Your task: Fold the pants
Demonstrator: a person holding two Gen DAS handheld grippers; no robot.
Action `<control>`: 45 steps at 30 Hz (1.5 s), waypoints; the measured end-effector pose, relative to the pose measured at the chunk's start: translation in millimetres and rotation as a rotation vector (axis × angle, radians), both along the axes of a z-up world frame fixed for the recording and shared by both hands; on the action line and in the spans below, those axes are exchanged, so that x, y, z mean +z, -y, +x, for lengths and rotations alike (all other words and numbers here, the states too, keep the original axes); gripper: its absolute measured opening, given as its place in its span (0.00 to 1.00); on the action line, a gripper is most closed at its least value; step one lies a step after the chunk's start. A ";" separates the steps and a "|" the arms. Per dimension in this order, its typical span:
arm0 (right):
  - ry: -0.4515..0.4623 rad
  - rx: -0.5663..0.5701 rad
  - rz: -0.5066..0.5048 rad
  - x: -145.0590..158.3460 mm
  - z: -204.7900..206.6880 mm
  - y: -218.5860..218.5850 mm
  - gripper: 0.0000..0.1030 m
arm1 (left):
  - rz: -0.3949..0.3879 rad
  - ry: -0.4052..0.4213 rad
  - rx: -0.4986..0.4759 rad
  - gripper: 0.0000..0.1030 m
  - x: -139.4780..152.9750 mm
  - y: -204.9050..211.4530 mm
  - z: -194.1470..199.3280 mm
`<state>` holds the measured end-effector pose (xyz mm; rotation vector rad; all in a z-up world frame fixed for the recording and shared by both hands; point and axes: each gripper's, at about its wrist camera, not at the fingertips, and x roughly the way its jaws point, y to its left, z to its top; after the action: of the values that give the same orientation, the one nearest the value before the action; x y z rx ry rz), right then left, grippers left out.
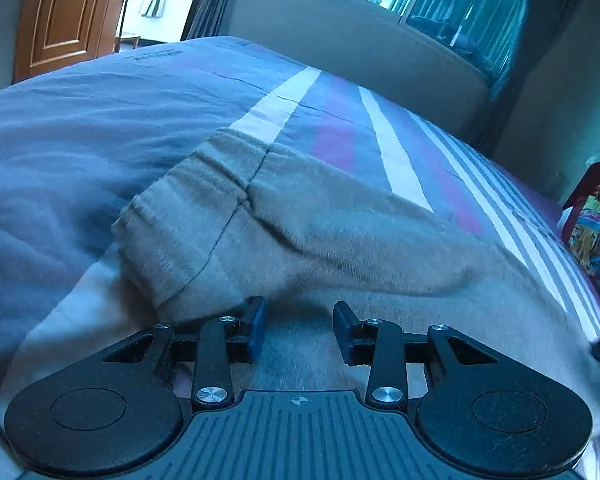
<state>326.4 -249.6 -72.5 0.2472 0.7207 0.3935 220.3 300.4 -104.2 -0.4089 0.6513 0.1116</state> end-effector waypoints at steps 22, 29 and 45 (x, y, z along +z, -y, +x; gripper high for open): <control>0.033 -0.536 0.159 -12.1 -169.1 227.7 0.28 | 0.085 -0.012 -0.244 0.36 12.3 112.7 -16.2; 0.000 -0.740 0.442 -39.7 -209.4 275.0 0.36 | 0.055 -0.008 -0.189 0.36 5.1 112.9 -13.6; -0.049 -0.807 0.568 -56.8 -164.7 287.5 0.06 | 0.036 -0.007 -0.192 0.36 5.4 109.1 -19.0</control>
<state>161.7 -537.1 -129.3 1.0446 0.4889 -0.1944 201.2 191.3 -98.8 -0.3097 0.6912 -0.0574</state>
